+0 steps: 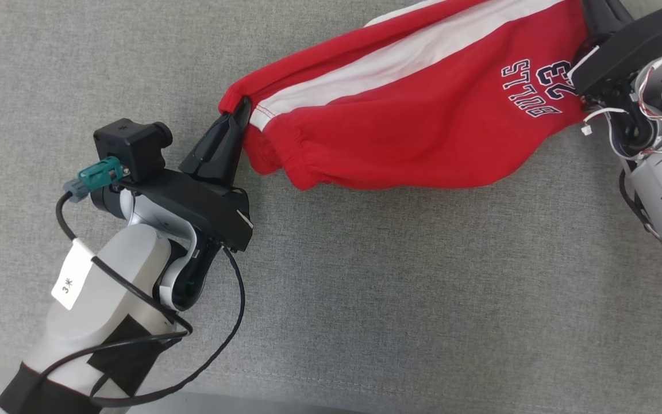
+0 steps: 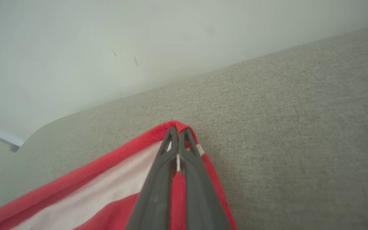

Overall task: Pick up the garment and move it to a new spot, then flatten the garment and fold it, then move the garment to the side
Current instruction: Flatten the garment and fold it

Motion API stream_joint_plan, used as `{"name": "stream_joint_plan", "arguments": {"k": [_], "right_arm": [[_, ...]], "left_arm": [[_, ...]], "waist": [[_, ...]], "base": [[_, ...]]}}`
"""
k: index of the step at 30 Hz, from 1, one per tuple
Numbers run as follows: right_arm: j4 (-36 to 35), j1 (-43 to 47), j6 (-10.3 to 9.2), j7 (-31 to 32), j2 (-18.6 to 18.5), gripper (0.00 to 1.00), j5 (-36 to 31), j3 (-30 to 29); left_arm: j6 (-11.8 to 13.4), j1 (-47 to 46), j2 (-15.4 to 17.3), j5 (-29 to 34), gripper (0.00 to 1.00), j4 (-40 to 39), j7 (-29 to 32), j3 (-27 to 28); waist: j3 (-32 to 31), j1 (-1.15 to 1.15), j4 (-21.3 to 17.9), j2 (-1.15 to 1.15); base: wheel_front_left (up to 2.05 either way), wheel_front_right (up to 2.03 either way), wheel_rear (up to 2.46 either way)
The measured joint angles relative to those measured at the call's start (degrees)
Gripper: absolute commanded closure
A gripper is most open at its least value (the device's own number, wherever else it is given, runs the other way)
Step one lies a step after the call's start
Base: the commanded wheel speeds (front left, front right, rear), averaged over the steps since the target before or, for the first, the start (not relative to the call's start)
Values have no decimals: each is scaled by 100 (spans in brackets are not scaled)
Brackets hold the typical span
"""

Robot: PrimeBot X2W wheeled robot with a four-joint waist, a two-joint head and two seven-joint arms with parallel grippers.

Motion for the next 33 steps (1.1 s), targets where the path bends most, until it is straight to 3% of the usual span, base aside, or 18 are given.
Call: {"name": "stream_joint_plan", "arguments": {"k": [12,18,33], "right_arm": [[42,58,1,-118,70,0,22,261],[-118,513,1,-402,4,0,98,386],[33,1335,1,-814,-147,0,183,372]], "left_arm": [[-101,45,71,48,0,322,-166,58],[-90,347,197,163,0,300,-281,146],[254,1534,54,528,0,-715,-338,143]], "waist": [[-311,0,-108,-1],[-611,0,-205,-1],[-1314,-1,-378,-1]], "base": [[0,0,0],[0,0,0],[0,0,0]]}}
